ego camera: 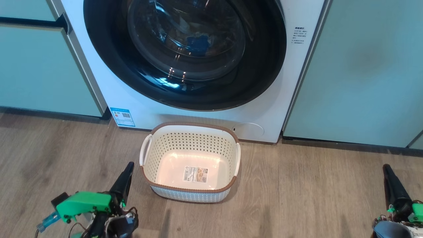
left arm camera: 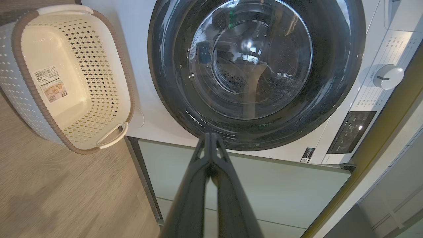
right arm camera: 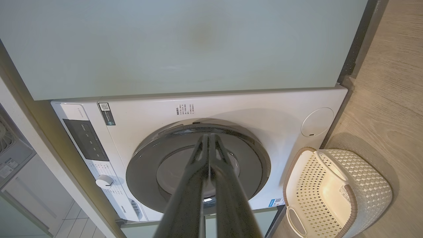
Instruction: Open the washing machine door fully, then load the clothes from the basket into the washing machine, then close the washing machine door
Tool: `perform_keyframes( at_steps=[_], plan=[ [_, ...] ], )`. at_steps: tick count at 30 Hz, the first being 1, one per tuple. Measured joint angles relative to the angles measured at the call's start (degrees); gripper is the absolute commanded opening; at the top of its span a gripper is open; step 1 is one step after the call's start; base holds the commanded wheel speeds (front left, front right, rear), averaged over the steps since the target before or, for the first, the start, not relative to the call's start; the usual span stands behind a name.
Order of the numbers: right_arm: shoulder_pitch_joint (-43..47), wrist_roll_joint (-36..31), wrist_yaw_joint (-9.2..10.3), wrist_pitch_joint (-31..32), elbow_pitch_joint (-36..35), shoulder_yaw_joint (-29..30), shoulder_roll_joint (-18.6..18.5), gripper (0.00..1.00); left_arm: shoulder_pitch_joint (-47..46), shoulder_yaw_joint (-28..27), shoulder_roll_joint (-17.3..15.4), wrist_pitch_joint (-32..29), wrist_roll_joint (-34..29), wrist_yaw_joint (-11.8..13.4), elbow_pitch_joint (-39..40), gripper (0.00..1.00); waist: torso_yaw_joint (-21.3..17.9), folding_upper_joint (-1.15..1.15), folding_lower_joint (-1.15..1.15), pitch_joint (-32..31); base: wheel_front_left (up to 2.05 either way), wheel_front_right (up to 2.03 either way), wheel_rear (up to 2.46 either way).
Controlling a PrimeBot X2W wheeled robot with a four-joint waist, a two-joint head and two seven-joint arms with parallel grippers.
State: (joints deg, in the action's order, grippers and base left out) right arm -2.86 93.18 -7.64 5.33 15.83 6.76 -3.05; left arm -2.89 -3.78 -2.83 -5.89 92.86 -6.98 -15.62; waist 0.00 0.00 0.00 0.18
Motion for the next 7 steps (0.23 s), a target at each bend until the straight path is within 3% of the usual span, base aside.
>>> perform_keyframes(
  at_steps=[7],
  plan=[
    [0.00,0.00,0.00,0.32,0.00,0.08,0.04,0.00,-0.01,-0.02,0.03,-0.15,-0.01,0.00,0.00,0.00,0.00,0.00,0.00,0.00,0.00,0.00,0.00]
  ],
)
